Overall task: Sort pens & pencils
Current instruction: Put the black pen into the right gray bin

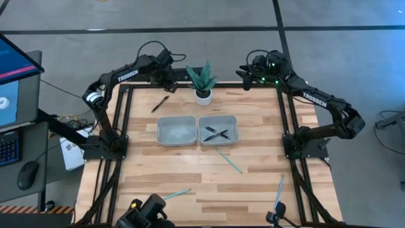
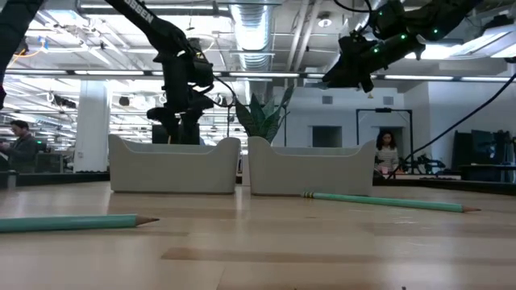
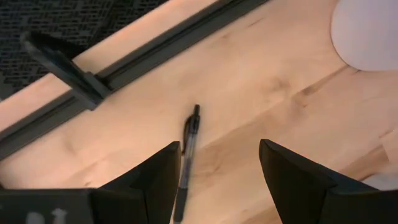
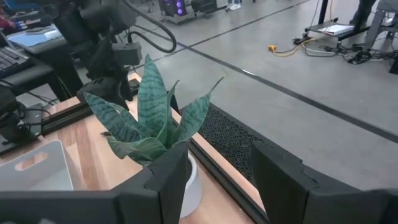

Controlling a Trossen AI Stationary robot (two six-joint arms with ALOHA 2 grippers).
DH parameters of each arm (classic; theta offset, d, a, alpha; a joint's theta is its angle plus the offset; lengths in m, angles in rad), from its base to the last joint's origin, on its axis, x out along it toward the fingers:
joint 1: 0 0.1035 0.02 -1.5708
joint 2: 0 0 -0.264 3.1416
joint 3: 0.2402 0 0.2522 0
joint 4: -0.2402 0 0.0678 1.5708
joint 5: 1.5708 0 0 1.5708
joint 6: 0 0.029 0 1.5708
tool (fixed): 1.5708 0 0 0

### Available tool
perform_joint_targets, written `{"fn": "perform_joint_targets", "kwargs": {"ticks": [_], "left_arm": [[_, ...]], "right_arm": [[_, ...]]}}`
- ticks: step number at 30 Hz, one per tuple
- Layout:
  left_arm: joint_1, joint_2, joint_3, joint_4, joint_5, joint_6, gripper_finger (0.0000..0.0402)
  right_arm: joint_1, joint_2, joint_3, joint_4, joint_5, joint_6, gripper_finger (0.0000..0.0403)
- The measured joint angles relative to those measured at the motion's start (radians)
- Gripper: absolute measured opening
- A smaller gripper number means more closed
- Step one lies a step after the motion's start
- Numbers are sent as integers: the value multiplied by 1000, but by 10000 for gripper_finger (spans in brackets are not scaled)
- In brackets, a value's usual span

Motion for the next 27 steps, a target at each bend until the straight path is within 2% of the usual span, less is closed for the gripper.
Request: {"fn": "perform_joint_targets", "kwargs": {"ticks": [6, 11, 16, 20, 27], "left_arm": [[4, -1, 0, -45, 45, 16, 210], [2, -1, 0, -66, 45, 56, 210], [-2, -1, 0, -64, 45, 44, 210], [-2, -1, 0, -65, 43, -37, 210], [-3, 4, 0, -65, 12, -34, 210]], "right_arm": [[0, 0, 0, 0, 0, 0, 199], [0, -1, 0, 0, 0, 0, 196], [0, -1, 0, 0, 0, 0, 198], [0, -1, 0, 0, 0, 0, 199], [0, -1, 0, 0, 0, 0, 196]]}}
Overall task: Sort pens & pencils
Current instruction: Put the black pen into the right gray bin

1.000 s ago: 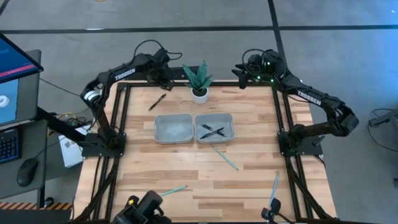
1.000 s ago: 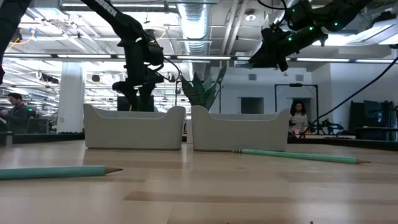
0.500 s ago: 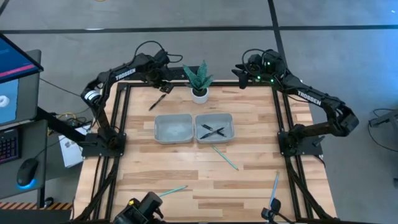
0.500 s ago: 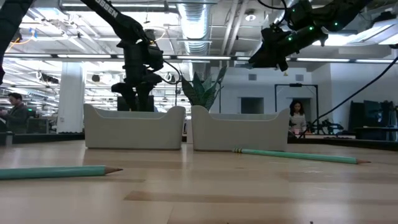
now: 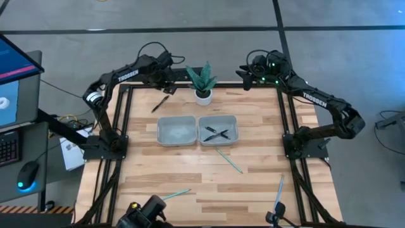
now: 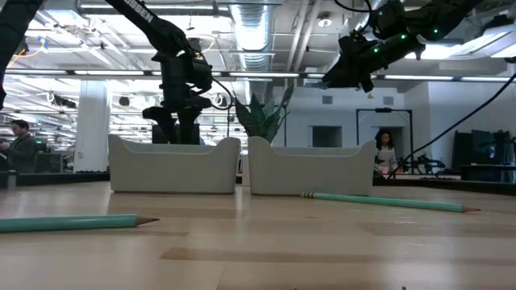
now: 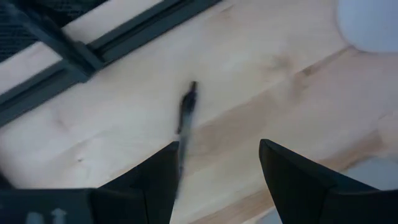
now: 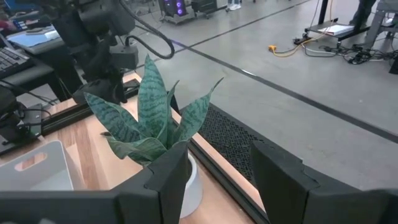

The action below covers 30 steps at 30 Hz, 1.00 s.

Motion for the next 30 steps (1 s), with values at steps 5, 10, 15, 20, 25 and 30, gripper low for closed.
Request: {"fn": "perform_joint_targets", "kwargs": {"ticks": [5, 10, 15, 20, 25, 30], "left_arm": [[0, 64, -1, -21, -76, 4, 210], [0, 122, -1, 22, -15, 23, 210], [-2, 141, -1, 24, -23, 23, 210], [-2, 141, -1, 53, -27, 91, 210], [-16, 141, -1, 53, -25, 167, 210], [-20, 143, -13, 65, -29, 211, 210]], "right_arm": [[0, 0, 0, 0, 0, 0, 199], [0, 0, 0, -5, 0, 0, 196], [0, 0, 0, -15, 0, 0, 197], [1, 1, 0, -25, 0, 0, 198], [1, 1, 0, -31, 0, 0, 196], [1, 1, 0, -31, 0, 0, 198]]}}
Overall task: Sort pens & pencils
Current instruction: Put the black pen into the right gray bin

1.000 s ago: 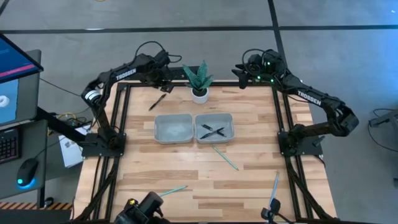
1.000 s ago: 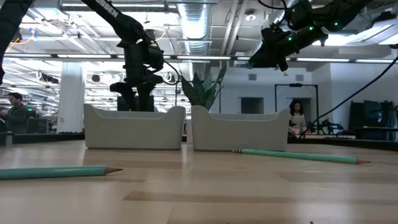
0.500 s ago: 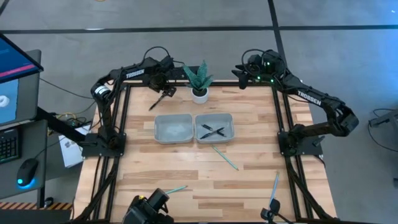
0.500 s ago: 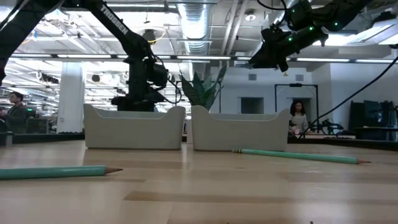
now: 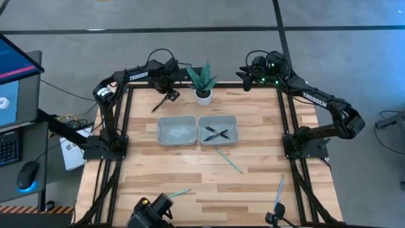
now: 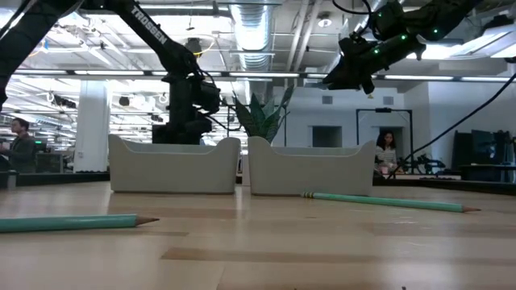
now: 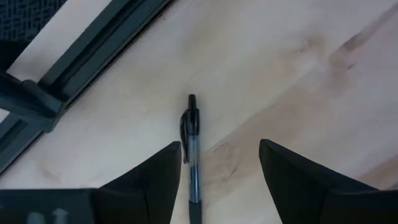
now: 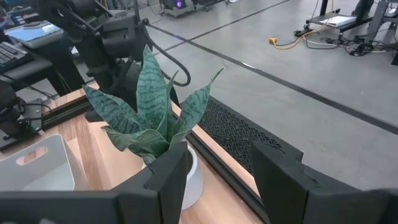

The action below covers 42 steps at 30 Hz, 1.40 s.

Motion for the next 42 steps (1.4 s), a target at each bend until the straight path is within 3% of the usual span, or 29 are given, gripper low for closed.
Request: {"fn": "perform_joint_targets", "kwargs": {"ticks": [5, 11, 19, 32, 36, 42], "left_arm": [[7, 2, -84, 17, -15, -19, 210], [7, 3, -169, 188, -21, -27, 210], [6, 2, -185, 228, -83, 3, 210], [-11, 76, -171, 187, -25, 37, 207], [-14, 75, -146, 169, -32, 45, 178], [-11, 79, -128, 166, -18, 54, 97]], "right_arm": [[0, 0, 0, 0, 0, 0, 198], [0, 0, 0, 0, 0, 0, 197], [2, 0, 0, 1, 0, 8, 197], [2, 1, 1, 1, 0, 9, 197], [2, 1, 1, 1, 0, 9, 196], [2, 1, 1, 1, 0, 9, 199]]}}
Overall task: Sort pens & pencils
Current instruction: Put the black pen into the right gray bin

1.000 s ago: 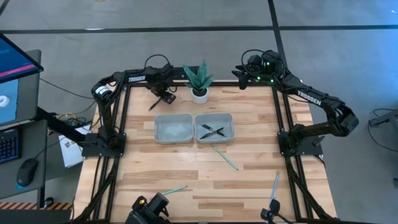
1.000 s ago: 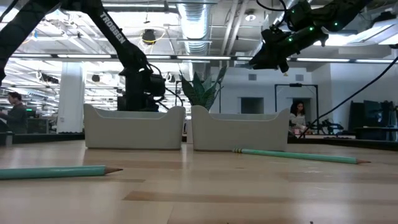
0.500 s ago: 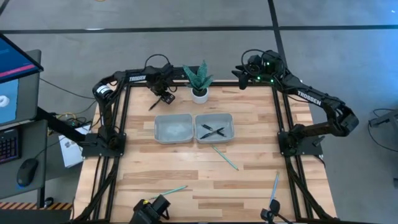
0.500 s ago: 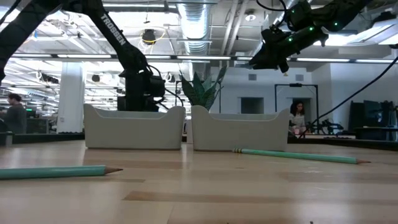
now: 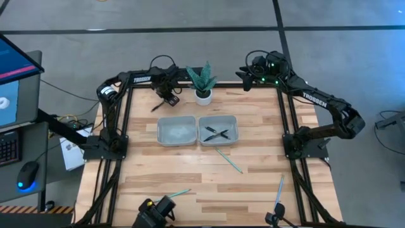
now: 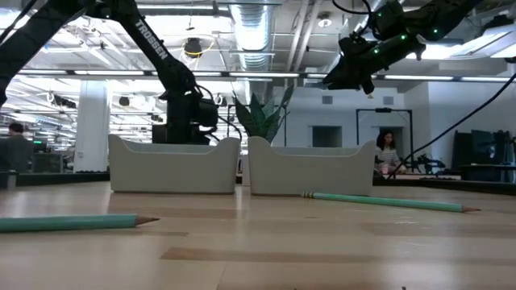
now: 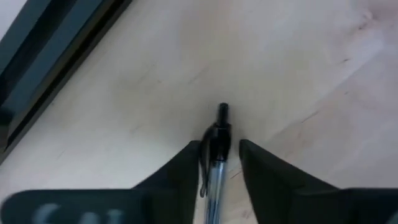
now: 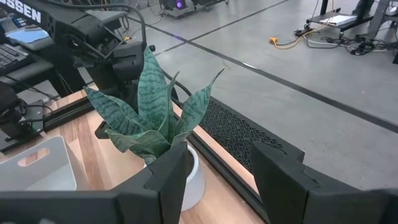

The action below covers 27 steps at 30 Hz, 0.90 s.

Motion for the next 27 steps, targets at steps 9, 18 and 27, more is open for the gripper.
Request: {"fn": "perform_joint_targets", "kwargs": {"ticks": [9, 18, 27], "left_arm": [[-1, 0, 1, 5, -33, -51, 34], [-4, 0, 2, 2, -42, -53, 42], [-4, -15, 3, -23, -42, -50, 44]], "right_arm": [[0, 0, 0, -1, 0, 0, 197], [0, 0, 0, -1, 0, 0, 197], [0, 0, 0, -1, 0, 0, 199]]}}
